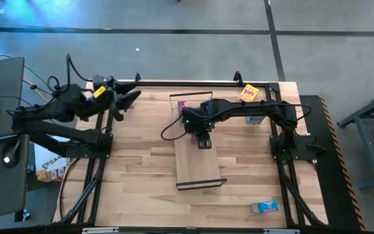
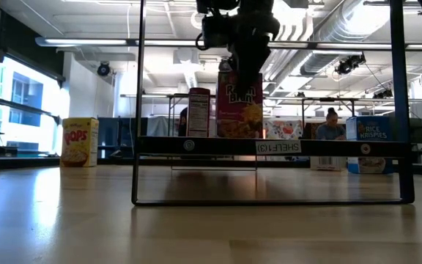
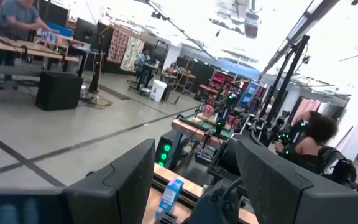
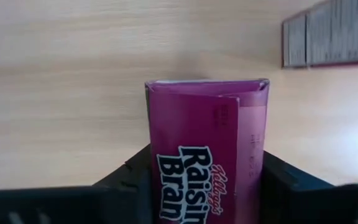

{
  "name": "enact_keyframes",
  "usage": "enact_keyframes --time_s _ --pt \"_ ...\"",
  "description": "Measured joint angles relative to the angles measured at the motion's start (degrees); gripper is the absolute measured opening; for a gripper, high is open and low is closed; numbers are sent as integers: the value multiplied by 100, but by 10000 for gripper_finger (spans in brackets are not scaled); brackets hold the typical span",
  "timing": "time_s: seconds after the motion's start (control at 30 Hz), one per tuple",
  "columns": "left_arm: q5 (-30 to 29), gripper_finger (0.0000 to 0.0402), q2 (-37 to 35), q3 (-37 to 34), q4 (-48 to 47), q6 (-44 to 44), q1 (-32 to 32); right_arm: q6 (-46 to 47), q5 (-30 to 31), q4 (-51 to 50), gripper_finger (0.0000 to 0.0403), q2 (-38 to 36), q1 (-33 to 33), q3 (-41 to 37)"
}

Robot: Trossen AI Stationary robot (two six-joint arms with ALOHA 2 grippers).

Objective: Stack cereal on shelf
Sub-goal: Put the purple cereal box on the shelf aligned with the other purple cereal box

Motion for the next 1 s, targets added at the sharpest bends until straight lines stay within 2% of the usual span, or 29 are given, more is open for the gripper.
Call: enact_keyframes --time_s 0.23,0.47,0.63,0.83,1.0 --pt "-6 217 -295 0 -280 7 0 1521 41 -334 130 -14 -172 4" --pt "-6 217 -485 0 -375 -3 0 3787 495 -422 129 -24 -656 4" --pt "-66 217 -484 2 -375 -3 0 5173 497 -420 129 -24 -1094 4" --pt "-129 217 -434 0 -374 -3 0 6254 368 24 129 -24 -1404 4" --pt "-134 217 -418 2 -375 -5 0 6356 360 659 129 -24 -1423 4"
